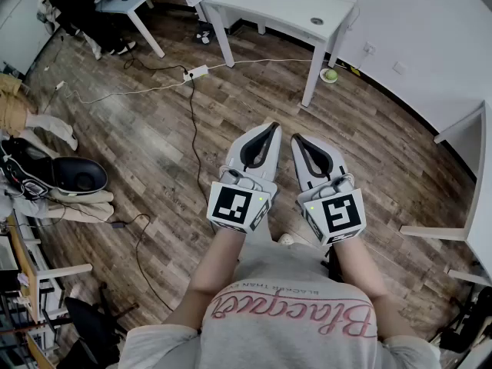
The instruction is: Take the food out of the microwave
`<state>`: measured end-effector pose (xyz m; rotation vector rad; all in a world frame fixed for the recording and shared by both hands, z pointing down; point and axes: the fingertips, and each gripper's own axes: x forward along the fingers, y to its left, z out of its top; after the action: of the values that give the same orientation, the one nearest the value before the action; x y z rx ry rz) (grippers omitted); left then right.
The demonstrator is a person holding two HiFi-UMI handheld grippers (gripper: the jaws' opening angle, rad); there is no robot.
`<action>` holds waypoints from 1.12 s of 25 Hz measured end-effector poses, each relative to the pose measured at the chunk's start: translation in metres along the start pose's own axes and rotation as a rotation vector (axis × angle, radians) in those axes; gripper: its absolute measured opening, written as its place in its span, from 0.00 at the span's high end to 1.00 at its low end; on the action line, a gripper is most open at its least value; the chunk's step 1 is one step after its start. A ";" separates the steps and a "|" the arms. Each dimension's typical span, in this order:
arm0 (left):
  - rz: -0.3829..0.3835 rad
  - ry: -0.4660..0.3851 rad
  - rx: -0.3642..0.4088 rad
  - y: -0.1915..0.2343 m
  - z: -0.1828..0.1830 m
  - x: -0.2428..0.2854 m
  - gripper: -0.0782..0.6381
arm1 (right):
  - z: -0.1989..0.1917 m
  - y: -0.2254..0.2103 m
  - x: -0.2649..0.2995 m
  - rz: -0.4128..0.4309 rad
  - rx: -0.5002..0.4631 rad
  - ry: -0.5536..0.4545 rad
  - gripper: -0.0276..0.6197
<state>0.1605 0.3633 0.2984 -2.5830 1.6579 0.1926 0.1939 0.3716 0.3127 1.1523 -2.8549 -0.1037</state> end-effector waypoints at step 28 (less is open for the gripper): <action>-0.044 -0.006 0.056 0.079 0.010 0.074 0.88 | 0.014 -0.040 0.098 -0.064 -0.038 -0.007 0.94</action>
<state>0.1181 0.2645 0.2788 -2.5725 1.5800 0.1494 0.1500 0.2754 0.2984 1.2383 -2.8098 -0.1645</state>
